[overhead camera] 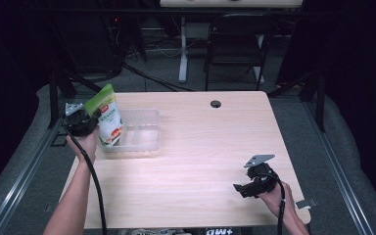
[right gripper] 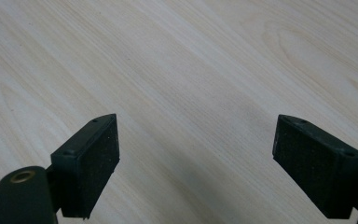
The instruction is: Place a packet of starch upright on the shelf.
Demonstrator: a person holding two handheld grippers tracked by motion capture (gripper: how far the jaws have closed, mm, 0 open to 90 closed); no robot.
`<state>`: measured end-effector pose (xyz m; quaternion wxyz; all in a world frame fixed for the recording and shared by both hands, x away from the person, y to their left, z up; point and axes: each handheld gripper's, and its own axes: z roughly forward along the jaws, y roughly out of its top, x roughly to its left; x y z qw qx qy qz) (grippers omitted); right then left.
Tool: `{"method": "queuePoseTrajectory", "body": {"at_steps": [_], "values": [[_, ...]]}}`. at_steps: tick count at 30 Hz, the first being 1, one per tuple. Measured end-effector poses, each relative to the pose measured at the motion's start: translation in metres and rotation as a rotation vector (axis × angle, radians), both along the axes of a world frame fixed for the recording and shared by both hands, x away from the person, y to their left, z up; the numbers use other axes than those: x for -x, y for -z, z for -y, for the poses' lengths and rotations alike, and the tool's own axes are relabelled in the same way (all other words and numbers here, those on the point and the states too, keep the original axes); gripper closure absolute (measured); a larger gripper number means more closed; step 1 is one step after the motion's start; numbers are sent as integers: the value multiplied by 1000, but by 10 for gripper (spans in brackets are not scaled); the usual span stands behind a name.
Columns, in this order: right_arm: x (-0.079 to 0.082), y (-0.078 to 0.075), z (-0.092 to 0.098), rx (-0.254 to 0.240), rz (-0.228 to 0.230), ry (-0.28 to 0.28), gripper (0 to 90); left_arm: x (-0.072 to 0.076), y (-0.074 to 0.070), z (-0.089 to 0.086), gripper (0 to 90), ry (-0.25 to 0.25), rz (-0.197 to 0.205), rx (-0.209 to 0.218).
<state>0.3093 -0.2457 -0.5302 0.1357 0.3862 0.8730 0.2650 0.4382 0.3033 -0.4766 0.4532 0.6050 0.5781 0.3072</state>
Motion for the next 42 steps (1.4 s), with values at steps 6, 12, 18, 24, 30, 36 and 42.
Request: {"method": "queuePoseTrajectory", "body": {"at_steps": [6,12,18,24,30,36,42], "values": [[0,0,-1,-4,-9,-4,139,0,3,-8,897,0,-24,-19],[0,-1,0,-2,-4,1,139,-1,5,-14,895,-15,-44,-56],[0,1,-1,-5,-11,0,139,0,8,-21,894,-23,-58,-77],[0,0,-1,-4,-8,-2,139,-2,9,-22,888,-31,-70,-99],[1,-1,0,-1,-4,-1,140,-3,11,-22,853,-31,-92,-101],[0,-1,0,-9,-6,1,139,-5,10,-24,711,-22,-111,-108],[0,0,1,-11,-2,2,139,-2,2,-27,428,-40,-106,-108]]}}
